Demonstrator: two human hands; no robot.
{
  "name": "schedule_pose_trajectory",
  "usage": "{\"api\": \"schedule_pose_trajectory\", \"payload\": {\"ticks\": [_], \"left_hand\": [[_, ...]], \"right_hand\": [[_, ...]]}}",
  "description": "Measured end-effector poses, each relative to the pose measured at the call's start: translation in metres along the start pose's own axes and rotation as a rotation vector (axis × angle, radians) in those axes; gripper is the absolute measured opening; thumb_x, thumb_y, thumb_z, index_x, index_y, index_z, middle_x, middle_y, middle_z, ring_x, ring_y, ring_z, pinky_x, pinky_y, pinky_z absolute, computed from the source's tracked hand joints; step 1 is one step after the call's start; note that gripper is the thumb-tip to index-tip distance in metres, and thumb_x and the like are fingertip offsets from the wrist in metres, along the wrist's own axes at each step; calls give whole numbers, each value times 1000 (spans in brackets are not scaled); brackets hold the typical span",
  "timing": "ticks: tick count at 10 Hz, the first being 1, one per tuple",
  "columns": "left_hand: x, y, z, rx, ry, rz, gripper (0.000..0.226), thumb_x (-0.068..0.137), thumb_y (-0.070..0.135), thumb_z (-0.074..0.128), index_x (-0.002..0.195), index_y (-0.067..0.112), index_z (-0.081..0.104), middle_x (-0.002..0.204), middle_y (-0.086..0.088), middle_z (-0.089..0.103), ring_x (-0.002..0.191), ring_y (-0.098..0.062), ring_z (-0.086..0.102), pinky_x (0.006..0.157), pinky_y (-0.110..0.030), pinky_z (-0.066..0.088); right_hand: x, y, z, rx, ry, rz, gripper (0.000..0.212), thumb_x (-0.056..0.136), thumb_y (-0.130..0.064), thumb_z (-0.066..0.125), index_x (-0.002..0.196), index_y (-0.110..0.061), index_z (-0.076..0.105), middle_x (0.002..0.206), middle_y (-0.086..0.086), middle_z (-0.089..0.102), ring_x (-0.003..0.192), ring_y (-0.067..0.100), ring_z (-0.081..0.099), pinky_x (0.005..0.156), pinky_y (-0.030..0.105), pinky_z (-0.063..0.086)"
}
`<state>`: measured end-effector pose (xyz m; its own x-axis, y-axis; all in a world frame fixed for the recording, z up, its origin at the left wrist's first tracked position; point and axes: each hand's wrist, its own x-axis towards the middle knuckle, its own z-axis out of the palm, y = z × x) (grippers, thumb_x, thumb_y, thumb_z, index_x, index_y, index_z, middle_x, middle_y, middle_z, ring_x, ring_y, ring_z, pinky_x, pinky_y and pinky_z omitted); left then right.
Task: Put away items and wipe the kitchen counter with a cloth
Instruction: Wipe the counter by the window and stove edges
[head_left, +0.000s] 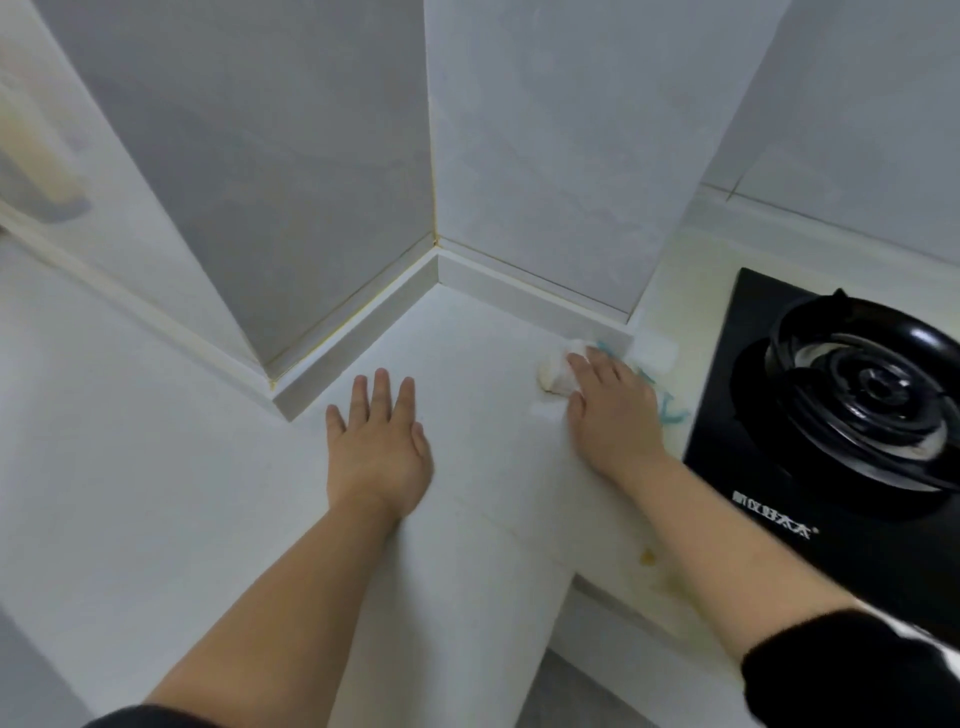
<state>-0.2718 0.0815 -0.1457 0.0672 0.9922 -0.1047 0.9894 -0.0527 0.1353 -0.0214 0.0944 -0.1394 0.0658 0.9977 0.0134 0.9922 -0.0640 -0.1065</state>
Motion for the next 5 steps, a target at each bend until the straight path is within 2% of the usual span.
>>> {"api": "schedule_pose_trajectory", "payload": {"ticks": [1, 2, 3, 4, 5], "left_hand": [[0, -1, 0, 4, 1, -2, 58, 98, 35, 14, 153, 24, -1, 160, -3, -8, 147, -24, -11, 118, -49, 1], [1, -1, 0, 8, 3, 5, 57, 98, 35, 14, 153, 24, -1, 160, -3, -9, 147, -24, -12, 118, -50, 0], [0, -1, 0, 9, -1, 5, 57, 98, 35, 13, 153, 24, -1, 160, -3, -9, 147, -24, -12, 118, -49, 0], [1, -1, 2, 12, 7, 6, 57, 98, 35, 14, 153, 24, 0, 160, -3, -7, 147, -24, -11, 118, -50, 1], [2, -1, 3, 24, 11, 14, 57, 98, 35, 15, 153, 23, 3, 161, -4, -5, 147, -25, -8, 117, -51, 3]], "right_hand": [[-44, -29, 6, 3, -63, 27, 58, 94, -33, 18, 151, -24, 15, 160, 5, 10, 146, 24, 10, 116, 46, 8], [-67, -21, -1, 37, -129, -221, 65, 88, -40, 8, 151, -28, 17, 160, 0, 9, 147, 21, 7, 117, 44, 3], [-38, 13, -1, -89, -94, -65, 56, 96, -32, 26, 151, -27, 15, 160, 3, 10, 146, 22, 8, 116, 48, 10], [-7, 8, 0, -95, -30, 283, 54, 95, -29, 29, 148, -23, 18, 157, 7, 15, 143, 29, 14, 112, 52, 15], [-2, -17, 3, 33, -62, 402, 56, 94, -27, 32, 148, -24, 16, 159, 6, 10, 144, 31, 7, 114, 53, 7]]}}
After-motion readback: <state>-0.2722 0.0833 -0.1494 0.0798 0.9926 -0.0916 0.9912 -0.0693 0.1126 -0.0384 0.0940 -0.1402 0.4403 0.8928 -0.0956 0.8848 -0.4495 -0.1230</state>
